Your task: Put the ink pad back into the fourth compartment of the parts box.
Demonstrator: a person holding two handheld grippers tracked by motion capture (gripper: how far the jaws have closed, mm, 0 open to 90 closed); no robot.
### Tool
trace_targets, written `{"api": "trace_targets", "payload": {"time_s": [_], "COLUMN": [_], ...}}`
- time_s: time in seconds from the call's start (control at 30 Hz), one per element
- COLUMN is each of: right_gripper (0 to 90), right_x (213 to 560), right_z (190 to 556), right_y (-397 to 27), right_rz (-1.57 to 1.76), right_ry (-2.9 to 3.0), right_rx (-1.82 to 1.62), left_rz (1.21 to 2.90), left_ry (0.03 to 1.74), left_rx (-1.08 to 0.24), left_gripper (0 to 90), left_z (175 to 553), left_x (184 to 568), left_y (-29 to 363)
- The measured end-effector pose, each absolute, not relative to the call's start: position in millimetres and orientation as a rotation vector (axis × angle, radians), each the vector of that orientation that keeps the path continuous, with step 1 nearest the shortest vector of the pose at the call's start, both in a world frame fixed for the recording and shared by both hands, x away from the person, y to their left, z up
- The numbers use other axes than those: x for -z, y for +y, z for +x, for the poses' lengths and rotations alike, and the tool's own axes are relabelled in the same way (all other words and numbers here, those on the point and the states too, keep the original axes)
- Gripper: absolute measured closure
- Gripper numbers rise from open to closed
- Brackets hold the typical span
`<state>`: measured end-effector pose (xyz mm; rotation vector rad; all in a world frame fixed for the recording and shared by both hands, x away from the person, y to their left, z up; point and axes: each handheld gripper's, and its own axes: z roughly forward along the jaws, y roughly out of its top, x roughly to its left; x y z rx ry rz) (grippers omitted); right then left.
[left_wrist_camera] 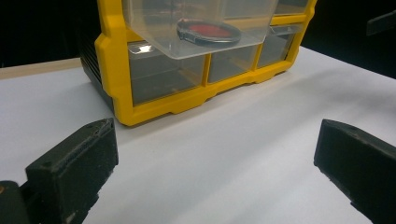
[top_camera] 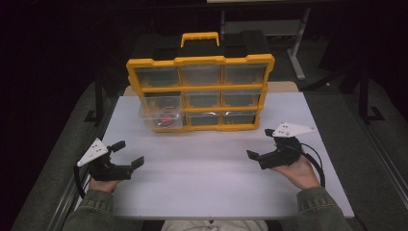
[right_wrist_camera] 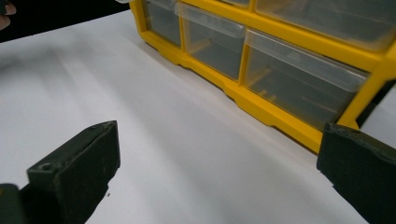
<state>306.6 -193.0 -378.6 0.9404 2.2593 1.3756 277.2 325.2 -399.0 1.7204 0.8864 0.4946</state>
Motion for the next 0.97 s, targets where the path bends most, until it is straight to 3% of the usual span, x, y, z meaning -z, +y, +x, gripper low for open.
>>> {"api": "trace_targets", "payload": {"time_s": [0.97], "right_gripper": [0.0], "right_x": [396], "right_z": [273], "right_y": [-232], "right_rz": [1.019], "right_ry": [2.073], "right_rx": [-1.388], "left_rz": [1.706], "left_ry": [0.89], "left_rx": [-0.505], "left_gripper": [0.0], "left_z": [277], "left_x": [397], "left_y": [327]}}
